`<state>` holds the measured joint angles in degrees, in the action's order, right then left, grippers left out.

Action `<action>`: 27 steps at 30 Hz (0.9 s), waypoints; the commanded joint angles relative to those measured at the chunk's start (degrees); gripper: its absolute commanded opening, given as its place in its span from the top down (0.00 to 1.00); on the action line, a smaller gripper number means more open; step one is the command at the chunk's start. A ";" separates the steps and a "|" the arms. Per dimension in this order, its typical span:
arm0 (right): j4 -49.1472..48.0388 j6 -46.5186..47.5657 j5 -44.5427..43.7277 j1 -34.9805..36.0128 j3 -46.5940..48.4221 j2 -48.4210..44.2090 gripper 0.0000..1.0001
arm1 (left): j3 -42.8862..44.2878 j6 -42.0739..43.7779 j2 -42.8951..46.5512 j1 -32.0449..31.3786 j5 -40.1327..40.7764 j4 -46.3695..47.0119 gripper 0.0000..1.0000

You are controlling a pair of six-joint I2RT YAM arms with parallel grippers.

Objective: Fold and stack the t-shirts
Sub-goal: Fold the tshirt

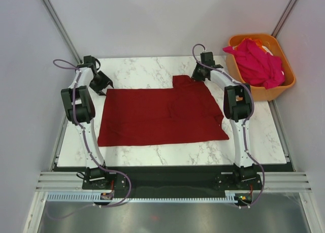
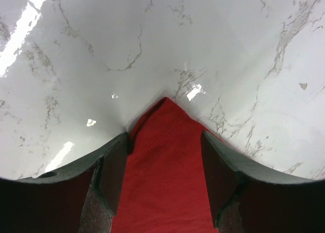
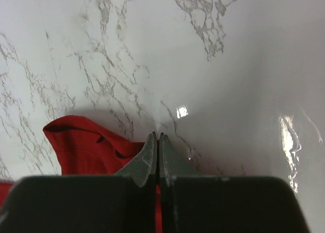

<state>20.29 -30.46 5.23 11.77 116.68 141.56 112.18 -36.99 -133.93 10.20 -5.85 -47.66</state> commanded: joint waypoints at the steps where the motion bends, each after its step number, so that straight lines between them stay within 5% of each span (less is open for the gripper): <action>1: -1.92 -0.83 1.62 0.01 -2.24 -4.97 1.00 | 2.25 0.96 -3.18 -0.26 4.09 -1.91 0.33; 7: -2.54 -0.74 1.71 -0.08 -4.80 -6.11 1.00 | 7.34 2.18 -5.64 0.00 4.88 -3.31 0.46; 11: -2.63 -0.74 1.45 -0.43 -6.03 -6.64 1.00 | 8.05 2.80 -6.43 -0.18 3.04 -3.49 0.74; 16: -2.72 -0.66 1.88 -0.96 -6.29 -6.73 1.00 | 8.58 3.51 -7.13 -0.70 2.95 -3.58 0.98; 27: -2.89 2.15 10.14 -0.96 -1.02 -11.12 1.00 | 9.90 5.00 -1.09 -0.62 1.36 -3.84 0.98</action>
<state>18.90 -30.13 10.98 10.92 112.25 137.80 120.38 -34.57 -138.72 9.89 -3.70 -52.12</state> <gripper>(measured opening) 0.019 0.033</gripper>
